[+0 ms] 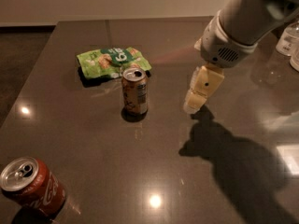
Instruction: Move orange can near coke can
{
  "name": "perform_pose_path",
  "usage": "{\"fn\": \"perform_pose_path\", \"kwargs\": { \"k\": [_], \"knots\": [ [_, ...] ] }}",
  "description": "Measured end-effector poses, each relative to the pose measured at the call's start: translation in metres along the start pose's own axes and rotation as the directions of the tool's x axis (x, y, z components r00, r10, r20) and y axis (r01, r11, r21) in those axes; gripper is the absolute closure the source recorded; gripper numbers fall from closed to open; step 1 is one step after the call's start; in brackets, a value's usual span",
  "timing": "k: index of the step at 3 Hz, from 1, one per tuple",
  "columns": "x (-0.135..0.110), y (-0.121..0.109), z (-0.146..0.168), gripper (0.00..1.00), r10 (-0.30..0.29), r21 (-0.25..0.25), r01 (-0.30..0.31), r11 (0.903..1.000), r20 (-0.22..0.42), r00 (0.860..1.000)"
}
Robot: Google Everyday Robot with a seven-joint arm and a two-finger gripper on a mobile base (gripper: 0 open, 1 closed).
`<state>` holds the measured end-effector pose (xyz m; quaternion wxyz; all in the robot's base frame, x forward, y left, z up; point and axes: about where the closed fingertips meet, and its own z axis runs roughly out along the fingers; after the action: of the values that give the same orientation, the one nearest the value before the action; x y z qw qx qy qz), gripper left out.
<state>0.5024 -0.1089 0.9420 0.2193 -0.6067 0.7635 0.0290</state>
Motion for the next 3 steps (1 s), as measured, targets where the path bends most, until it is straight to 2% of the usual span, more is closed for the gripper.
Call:
{"fn": "perform_pose_path", "kwargs": {
  "k": [1,3],
  "knots": [
    [-0.031,0.0,0.029,0.0,-0.017,-0.044,0.019,0.9988,0.055,0.998],
    [-0.083,0.0,0.065,0.0,-0.04,-0.093,0.058,0.994,0.181,0.983]
  ]
}}
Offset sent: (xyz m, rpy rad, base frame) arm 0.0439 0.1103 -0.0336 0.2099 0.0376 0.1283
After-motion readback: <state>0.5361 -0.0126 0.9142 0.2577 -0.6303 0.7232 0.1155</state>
